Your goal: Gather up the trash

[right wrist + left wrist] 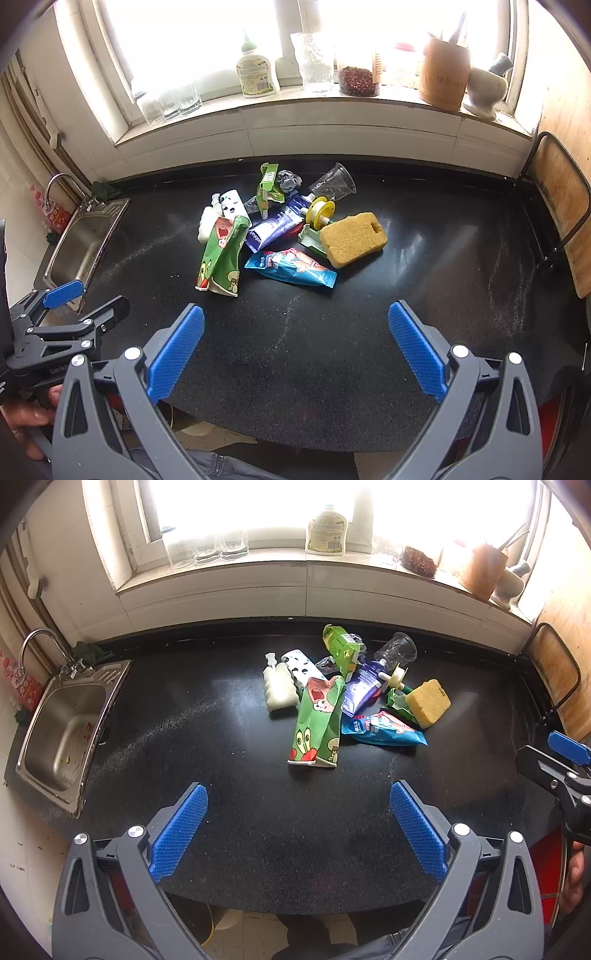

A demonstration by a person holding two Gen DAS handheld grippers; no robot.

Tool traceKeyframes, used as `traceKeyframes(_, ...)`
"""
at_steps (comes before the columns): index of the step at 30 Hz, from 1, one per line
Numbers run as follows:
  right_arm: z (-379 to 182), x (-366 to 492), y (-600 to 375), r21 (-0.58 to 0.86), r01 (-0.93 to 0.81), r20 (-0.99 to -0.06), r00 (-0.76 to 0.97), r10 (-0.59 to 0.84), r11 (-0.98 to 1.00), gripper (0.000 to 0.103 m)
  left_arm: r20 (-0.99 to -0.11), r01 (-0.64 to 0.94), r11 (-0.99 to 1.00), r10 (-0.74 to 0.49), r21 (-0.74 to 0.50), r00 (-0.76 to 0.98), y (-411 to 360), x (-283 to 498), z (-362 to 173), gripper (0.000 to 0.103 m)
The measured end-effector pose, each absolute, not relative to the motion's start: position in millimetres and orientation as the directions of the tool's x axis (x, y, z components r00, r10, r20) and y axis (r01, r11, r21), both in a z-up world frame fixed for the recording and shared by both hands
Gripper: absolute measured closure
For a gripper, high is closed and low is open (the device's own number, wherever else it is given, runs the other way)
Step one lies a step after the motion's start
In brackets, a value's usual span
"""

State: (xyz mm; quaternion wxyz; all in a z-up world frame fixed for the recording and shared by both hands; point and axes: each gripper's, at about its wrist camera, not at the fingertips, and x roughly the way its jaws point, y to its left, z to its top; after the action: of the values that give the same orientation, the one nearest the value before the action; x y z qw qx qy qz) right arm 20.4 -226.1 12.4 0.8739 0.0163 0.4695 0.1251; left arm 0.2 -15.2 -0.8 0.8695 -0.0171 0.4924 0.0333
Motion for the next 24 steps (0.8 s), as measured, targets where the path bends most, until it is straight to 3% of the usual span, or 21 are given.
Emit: traceKeyframes(24, 16.0, 18.6, -225.6, 0.151, -0.211, -0.811, 0.532, 0.243, 0.966, 0.006, -0.861, -0.085, 0.996, 0.047, 0.005, 0.507, -13.4, -1.1, -0.6, 0.007)
